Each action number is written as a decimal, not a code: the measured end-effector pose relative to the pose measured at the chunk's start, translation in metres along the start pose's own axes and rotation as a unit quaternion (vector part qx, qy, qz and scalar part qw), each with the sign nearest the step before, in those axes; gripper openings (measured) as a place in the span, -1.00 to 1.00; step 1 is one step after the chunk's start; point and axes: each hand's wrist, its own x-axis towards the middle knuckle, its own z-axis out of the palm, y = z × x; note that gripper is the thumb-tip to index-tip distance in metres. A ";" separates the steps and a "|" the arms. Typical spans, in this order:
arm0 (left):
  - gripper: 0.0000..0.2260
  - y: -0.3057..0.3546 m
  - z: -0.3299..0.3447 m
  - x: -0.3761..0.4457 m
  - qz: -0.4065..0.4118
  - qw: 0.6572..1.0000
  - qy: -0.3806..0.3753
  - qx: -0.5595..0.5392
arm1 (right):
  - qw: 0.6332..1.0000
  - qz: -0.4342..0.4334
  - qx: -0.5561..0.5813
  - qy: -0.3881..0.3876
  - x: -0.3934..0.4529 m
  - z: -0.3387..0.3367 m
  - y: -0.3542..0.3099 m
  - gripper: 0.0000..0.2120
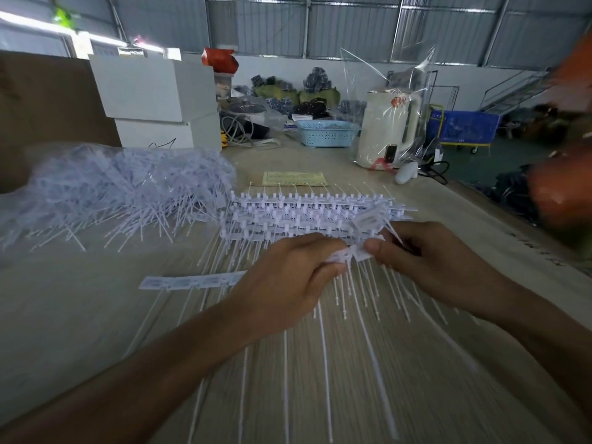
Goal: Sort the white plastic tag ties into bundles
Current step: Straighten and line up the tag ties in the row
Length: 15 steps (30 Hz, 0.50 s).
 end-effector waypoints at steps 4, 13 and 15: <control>-0.75 -0.001 0.002 -0.001 -0.013 1.000 0.003 0.006 | 0.977 0.112 0.170 -0.071 0.000 0.001 0.003 -0.58; -0.83 -0.005 0.005 -0.005 -0.047 0.998 -0.019 -0.045 | 0.889 0.272 0.369 0.011 0.006 -0.004 0.017 -0.47; -0.80 -0.006 0.007 -0.004 -0.052 0.998 -0.006 -0.045 | 0.888 0.256 0.381 0.033 0.005 -0.009 0.019 -0.50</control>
